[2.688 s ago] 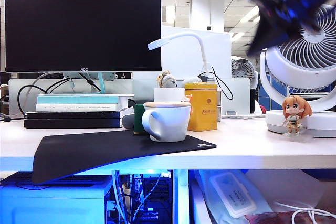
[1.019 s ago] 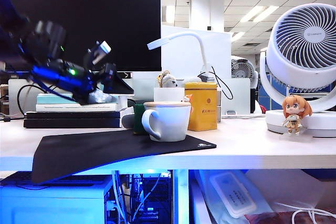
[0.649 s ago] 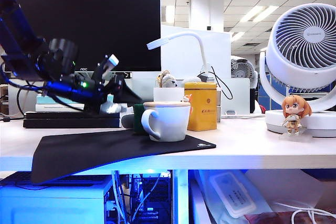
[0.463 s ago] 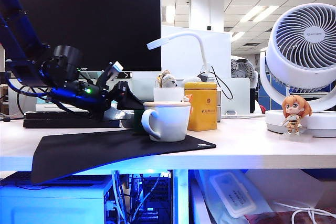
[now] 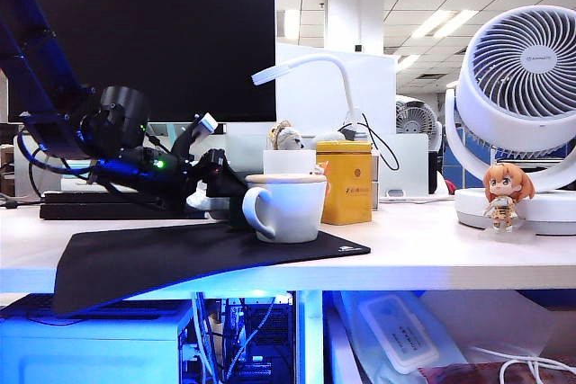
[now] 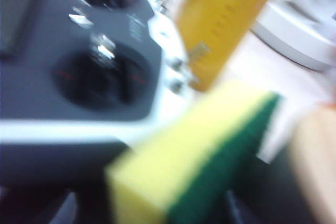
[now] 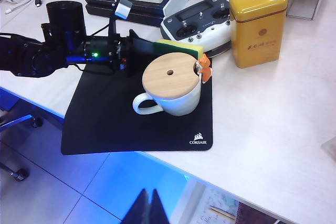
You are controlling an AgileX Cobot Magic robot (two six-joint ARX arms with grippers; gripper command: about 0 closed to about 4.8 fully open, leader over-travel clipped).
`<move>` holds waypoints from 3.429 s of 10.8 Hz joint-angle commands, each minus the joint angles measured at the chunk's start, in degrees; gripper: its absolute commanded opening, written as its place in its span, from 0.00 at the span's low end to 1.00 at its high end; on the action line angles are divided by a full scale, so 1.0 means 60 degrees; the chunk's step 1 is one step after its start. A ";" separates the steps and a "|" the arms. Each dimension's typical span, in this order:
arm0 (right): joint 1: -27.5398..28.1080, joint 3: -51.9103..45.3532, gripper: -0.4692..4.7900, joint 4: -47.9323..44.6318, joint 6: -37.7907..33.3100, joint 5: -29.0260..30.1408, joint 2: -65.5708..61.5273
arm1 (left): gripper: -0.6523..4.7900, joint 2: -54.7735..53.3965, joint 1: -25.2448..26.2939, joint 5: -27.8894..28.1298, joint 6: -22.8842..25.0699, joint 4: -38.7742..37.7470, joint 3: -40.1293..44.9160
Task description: Open the drawer, place the cleaning sponge inside, then close the drawer.
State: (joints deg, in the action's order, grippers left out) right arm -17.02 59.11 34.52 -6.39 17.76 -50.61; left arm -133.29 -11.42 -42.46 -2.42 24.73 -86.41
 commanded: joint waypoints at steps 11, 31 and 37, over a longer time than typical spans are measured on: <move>-0.0011 0.0062 0.08 -0.0098 0.0601 -0.0007 0.0044 | 0.11 0.1395 0.0047 0.0437 0.0091 -0.0484 -0.0102; -0.0004 0.1494 0.08 0.4295 0.0484 -0.0404 0.2062 | 0.43 0.0831 -0.5949 0.1810 -0.1552 -0.6160 -0.0084; -0.0007 0.1494 0.08 0.4929 0.0350 -0.0397 0.2062 | 0.99 0.0882 -0.6000 0.1687 -0.1927 -0.6164 -0.0084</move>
State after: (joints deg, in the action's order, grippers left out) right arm -16.97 67.90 62.98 -4.08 15.42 -38.33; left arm -128.51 -47.29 -31.88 -14.00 -12.62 -86.61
